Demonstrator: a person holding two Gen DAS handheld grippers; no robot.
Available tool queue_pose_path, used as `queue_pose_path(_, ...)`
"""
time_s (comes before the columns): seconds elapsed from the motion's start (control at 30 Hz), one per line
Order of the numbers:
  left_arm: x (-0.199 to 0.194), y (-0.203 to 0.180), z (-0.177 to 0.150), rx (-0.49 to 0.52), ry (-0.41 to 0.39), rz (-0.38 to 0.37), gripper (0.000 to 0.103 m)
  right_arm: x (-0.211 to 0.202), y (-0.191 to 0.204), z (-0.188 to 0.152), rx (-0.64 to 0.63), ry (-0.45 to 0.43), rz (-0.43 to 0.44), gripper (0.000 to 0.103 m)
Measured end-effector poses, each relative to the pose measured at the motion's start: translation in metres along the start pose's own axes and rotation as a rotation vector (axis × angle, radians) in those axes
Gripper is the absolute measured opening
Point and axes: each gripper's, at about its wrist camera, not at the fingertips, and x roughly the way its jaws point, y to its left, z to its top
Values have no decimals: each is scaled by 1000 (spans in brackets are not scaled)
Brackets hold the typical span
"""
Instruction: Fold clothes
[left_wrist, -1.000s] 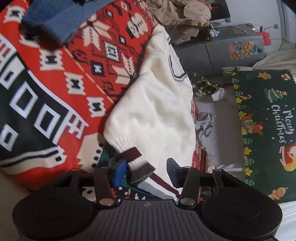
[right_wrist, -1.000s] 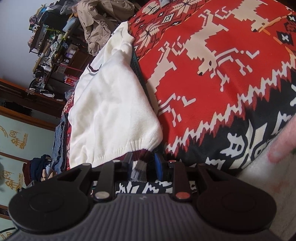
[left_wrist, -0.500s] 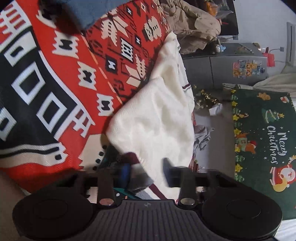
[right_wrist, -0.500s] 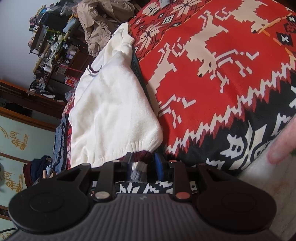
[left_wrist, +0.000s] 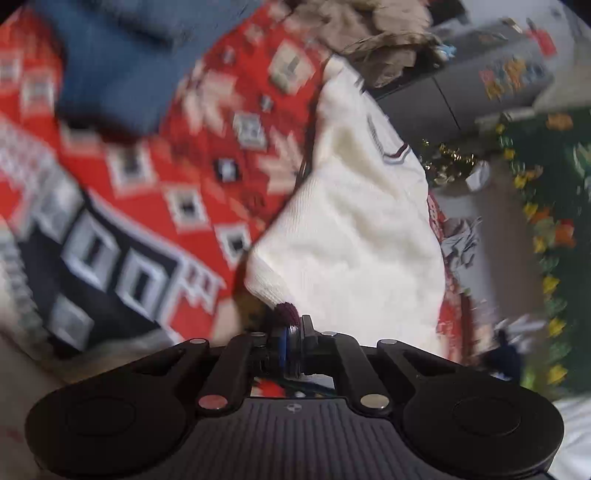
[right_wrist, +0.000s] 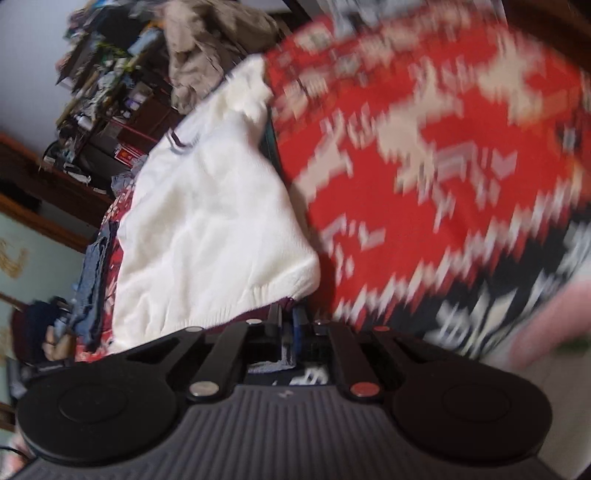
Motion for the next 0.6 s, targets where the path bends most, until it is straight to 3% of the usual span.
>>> queue_pose_path(0.13, -13, -4, 3, 78, 11, 56, 6, -29, -13, 20, -6, -60, -38, 4)
queue_pose_path(0.27, -5, -10, -8, 157, 63, 130, 6, -28, -4, 15, -80, -12, -73, 4)
queue_pose_path(0.33, 3, -7, -13, 145, 78, 145, 6, -16, -3, 5, -77, 27, -87, 4)
queue_pose_path(0.43, 2, -10, -16, 154, 56, 131, 6, -7, -8, -8, -49, 53, -74, 4)
queue_pose_path(0.6, -13, -46, 20, 201, -32, 24, 6, -15, 10, 34, -67, -29, 15, 4)
